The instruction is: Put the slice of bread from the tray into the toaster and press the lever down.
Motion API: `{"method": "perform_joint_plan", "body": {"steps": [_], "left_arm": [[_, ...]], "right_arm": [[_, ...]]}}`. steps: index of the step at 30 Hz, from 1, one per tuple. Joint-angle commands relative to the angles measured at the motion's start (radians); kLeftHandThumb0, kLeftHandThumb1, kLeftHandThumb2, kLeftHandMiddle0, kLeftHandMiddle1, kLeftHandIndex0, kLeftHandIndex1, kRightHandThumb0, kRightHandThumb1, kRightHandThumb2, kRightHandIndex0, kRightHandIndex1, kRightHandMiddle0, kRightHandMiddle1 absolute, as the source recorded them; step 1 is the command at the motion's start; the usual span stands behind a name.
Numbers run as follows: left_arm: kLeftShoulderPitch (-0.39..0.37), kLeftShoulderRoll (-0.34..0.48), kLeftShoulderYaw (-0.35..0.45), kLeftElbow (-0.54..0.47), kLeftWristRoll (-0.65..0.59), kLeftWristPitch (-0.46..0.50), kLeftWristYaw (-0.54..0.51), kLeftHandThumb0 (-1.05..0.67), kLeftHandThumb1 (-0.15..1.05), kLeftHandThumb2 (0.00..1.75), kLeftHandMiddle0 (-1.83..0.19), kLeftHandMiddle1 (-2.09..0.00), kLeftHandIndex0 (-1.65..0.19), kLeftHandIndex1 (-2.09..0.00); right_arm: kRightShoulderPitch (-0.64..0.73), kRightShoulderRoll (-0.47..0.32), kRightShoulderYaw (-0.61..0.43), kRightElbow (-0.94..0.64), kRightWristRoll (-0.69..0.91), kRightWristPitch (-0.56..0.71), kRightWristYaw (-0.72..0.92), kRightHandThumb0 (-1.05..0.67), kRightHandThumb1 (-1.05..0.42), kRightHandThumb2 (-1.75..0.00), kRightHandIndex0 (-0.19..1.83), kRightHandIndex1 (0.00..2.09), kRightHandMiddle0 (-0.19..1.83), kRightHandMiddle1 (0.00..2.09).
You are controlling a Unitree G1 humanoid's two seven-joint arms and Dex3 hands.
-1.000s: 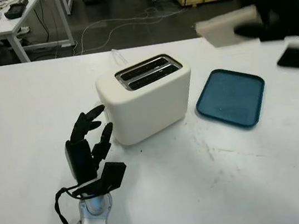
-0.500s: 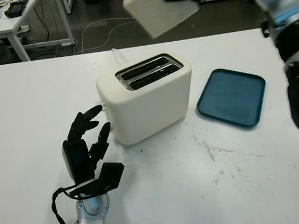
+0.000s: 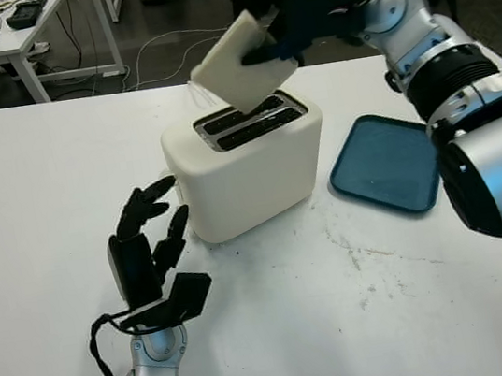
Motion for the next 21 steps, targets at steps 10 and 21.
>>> {"method": "perform_joint_plan", "body": {"steps": [10,21], "left_arm": [[-0.004,-0.007,-0.005,-0.004,0.011,0.001,0.003,-0.23,0.92,0.18,-0.49,-1.14,-0.57,-0.61],[-0.004,-0.003,-0.006,0.003,0.017,-0.004,0.008,-0.24,0.92,0.18,-0.50,-1.13,-0.57,-0.61]], "right_arm": [[0.004,-0.011,0.030,0.001,-0.042,-0.022,0.002,-0.54,-0.92,-0.30,1.05,1.75,0.88,1.75],[-0.026,-0.040,0.008,-0.005,-0.024,-0.004,0.040,-0.53,-0.92,-0.28,1.10,1.75,0.94,1.75]]}}
